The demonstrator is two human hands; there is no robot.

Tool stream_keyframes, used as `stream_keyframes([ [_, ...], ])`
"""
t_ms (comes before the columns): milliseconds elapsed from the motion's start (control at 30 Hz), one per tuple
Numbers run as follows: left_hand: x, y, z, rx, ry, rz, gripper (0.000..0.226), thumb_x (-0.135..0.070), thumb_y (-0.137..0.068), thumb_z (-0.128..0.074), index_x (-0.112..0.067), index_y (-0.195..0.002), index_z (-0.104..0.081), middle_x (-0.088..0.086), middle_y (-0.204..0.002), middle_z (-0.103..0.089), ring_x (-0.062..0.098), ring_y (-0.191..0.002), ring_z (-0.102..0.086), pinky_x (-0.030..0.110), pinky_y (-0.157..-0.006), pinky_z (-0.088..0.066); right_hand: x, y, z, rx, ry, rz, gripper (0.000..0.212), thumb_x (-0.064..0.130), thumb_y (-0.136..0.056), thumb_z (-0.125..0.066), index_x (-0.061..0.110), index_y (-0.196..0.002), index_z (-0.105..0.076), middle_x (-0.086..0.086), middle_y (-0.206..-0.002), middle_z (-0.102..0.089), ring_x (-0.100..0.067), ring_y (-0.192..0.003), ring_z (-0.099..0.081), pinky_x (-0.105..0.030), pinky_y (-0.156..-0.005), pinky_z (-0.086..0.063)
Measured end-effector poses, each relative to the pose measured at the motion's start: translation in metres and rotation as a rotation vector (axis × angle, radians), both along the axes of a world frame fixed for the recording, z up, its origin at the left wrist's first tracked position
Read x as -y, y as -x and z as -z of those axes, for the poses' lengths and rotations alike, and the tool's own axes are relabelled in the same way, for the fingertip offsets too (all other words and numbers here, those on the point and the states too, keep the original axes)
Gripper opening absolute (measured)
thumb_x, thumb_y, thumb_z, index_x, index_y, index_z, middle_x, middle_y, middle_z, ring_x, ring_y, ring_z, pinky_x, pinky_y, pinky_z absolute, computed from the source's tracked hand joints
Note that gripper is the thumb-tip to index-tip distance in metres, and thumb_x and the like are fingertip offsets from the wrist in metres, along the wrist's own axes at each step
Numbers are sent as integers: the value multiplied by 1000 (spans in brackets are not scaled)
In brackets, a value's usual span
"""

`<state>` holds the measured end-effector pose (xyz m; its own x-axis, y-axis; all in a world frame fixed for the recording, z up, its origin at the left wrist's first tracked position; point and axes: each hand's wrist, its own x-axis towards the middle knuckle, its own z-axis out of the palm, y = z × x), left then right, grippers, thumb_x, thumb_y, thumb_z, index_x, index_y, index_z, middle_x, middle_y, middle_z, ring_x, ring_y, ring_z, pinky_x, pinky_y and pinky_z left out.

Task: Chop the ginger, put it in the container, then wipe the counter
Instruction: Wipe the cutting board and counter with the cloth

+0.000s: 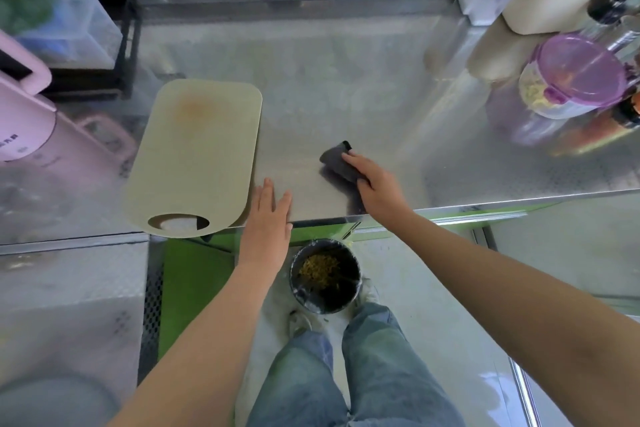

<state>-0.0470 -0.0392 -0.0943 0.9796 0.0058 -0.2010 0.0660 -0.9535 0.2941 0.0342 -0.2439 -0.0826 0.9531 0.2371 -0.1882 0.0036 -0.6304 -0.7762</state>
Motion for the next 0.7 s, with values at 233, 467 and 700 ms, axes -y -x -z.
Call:
stream_keyframes([
  [233, -7, 12, 6, 10, -6, -26, 57, -8, -97, -44, -17, -150, -24, 12, -159, -11, 26, -147, -10, 39, -116, -25, -15, 37, 11, -3, 47, -430, 53, -12, -83, -42, 17, -120, -67, 3, -136, -55, -11, -132, -42, -14, -113, -20],
  [467, -12, 22, -3, 16, 29, -44, 53, -1, -95, -42, -18, -145, -35, 8, -158, -19, 23, -146, -17, 35, -116, -26, 15, 37, -9, 68, 14, -94, 53, -14, -79, -42, 14, -114, -70, -2, -127, -62, -18, -121, -53, -26, -108, -36],
  [700, -16, 40, -8, 2, 41, -72, 56, -5, -96, -43, -21, -148, -31, 8, -159, -15, 22, -146, -14, 33, -116, -23, 16, 68, 19, 83, 319, 499, 57, -8, -87, -48, 13, -140, -46, -13, -137, -38, -35, -114, -34, -41, -98, -37],
])
